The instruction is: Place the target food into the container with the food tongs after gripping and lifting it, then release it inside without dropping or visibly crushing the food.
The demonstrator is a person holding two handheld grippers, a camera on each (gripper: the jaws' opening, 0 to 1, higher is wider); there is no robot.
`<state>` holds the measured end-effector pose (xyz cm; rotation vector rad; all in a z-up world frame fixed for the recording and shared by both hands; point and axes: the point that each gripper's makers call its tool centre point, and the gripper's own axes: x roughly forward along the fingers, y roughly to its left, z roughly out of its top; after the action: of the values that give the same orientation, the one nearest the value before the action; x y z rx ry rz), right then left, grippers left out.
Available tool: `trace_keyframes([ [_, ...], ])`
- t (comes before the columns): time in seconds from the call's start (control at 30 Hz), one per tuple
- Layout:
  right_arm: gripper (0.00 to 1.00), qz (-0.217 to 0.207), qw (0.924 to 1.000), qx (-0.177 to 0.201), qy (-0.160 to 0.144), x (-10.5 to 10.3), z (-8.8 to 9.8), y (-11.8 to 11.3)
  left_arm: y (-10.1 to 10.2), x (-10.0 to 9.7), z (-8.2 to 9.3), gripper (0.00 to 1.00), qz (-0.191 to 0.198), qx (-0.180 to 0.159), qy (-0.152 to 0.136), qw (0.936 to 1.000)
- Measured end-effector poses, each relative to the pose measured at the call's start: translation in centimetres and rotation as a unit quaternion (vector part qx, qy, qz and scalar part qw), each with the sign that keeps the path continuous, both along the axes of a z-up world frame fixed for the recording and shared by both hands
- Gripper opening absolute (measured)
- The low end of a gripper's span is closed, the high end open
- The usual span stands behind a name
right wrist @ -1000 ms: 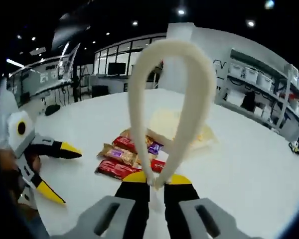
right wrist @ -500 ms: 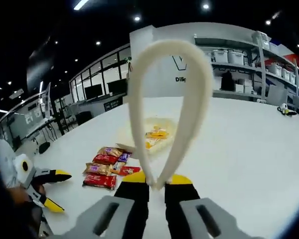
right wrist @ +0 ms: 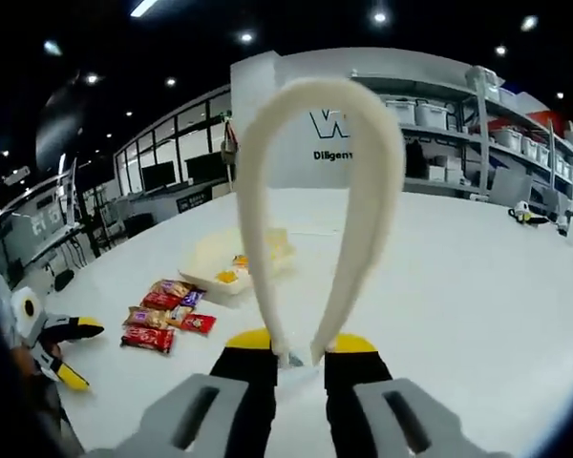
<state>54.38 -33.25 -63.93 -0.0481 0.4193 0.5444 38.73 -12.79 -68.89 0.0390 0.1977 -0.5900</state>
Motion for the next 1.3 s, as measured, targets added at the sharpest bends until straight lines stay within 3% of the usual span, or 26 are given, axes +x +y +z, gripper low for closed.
trace_keyframes([
  [0.07,0.16,0.033,0.9984,-0.039,-0.025,-0.2,-0.3,1.3,0.0,0.0,0.0,0.61,0.000,0.001,0.000,1.0000],
  [0.1,0.17,0.046,0.9973,-0.054,-0.022,-0.5,-0.8,1.9,0.0,0.0,0.0,0.61,0.001,0.001,0.000,1.0000],
  [0.2,0.18,0.063,0.9961,-0.057,-0.027,-0.7,-1.6,3.3,0.1,0.1,0.0,0.61,0.002,0.000,0.001,1.0000],
  [0.37,0.19,0.100,0.9887,-0.101,-0.048,-1.5,-2.8,4.8,0.0,0.1,0.0,0.61,0.002,-0.001,0.001,1.0000],
  [0.47,0.19,0.107,0.9849,-0.126,-0.052,-1.1,-3.7,4.8,0.1,0.1,0.0,0.61,0.003,-0.001,0.002,1.0000],
  [0.5,0.20,0.115,0.9801,-0.149,-0.064,-0.7,-3.9,4.9,0.1,0.1,0.0,0.61,0.004,-0.002,0.002,1.0000],
  [0.7,0.16,0.119,0.9731,-0.181,-0.078,1.1,-4.9,4.4,0.1,0.2,0.0,0.61,0.006,-0.002,0.002,1.0000],
  [0.9,0.07,0.094,0.9845,-0.135,-0.060,1.4,-4.0,4.0,0.0,0.1,0.0,0.61,0.004,-0.003,0.003,1.0000],
  [1.07,0.04,0.066,0.9966,-0.050,-0.003,1.5,-3.5,3.6,-0.1,0.0,-0.2,0.61,0.003,0.002,0.005,1.0000],
  [1.2,0.05,0.037,0.9966,0.047,0.057,1.2,-2.8,2.7,-0.2,-0.2,0.1,0.60,0.000,0.004,-0.005,1.0000],
  [1.3,0.05,0.023,0.9950,0.070,0.068,1.3,-2.5,1.6,-0.4,-0.5,0.0,0.60,-0.011,0.000,0.009,0.9999],
])
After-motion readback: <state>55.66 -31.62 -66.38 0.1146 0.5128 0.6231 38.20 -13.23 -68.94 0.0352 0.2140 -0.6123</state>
